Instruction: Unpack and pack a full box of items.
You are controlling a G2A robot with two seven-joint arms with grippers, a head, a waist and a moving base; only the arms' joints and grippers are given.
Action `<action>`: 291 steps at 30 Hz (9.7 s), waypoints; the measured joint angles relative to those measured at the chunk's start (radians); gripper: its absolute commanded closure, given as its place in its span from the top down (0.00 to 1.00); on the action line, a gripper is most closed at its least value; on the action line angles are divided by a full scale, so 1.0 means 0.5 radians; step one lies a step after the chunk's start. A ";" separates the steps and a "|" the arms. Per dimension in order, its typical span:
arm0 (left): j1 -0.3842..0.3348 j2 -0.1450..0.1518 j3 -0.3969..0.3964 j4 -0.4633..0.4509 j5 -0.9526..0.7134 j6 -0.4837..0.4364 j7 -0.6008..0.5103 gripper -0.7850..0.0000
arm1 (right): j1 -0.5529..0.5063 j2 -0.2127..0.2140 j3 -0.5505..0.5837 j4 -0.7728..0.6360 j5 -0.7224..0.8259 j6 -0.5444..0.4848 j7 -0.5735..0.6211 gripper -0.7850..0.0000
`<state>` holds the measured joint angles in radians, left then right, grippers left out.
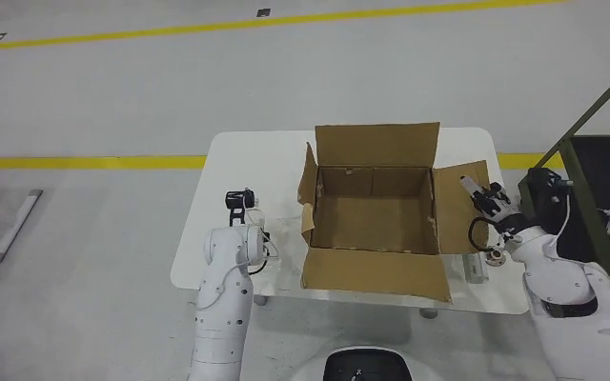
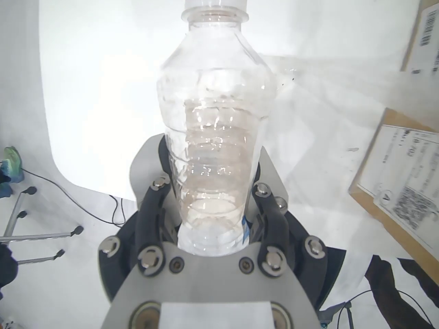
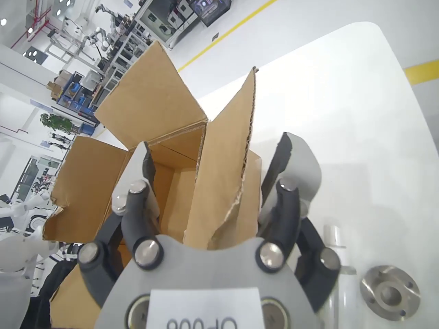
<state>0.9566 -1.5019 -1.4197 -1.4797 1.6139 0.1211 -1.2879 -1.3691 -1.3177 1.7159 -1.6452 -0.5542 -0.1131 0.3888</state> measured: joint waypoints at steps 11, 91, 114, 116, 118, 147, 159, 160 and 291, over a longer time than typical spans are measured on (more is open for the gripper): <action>-0.058 0.001 -0.037 -0.579 -0.134 0.029 -0.113 0.00 | 0.064 -0.004 -0.140 0.113 0.126 -0.015 -0.015 0.00; -0.620 -0.091 0.662 0.634 -0.854 0.383 -0.150 0.00 | 0.033 0.038 -0.304 0.005 0.109 0.072 -0.145 0.00; -0.811 -0.151 0.739 0.958 -0.965 0.351 0.020 1.00 | 0.043 0.069 -0.270 -0.001 0.055 0.049 -0.122 1.00; -0.800 -0.146 0.731 0.892 -0.953 0.337 0.031 1.00 | 0.030 0.075 -0.236 -0.029 0.019 0.064 -0.141 1.00; -0.779 -0.136 0.718 0.784 -0.922 0.315 0.036 1.00 | 0.010 0.085 -0.181 -0.069 -0.041 0.086 -0.155 1.00; -0.476 -0.049 0.546 -0.139 -0.848 0.115 -0.144 1.00 | -0.217 0.205 -0.090 -0.255 -1.392 0.055 0.653 1.00; -0.476 -0.049 0.546 -0.139 -0.847 0.116 -0.145 1.00 | 0.031 0.184 -0.341 0.034 -1.394 0.243 1.009 1.00; -0.476 -0.049 0.546 -0.139 -0.847 0.116 -0.145 1.00 | 0.043 0.183 -0.349 0.048 -1.392 0.248 1.018 1.00; -0.065 0.107 0.109 -0.393 -0.378 0.333 -0.256 1.00 | 0.452 0.368 -0.332 0.296 1.094 -0.112 0.947 0.00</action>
<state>0.9241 -1.4486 -1.3650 -1.6764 1.4248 0.2877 -1.4161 -1.1429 -1.1334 1.5500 -1.4973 -0.0071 -0.1692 0.8621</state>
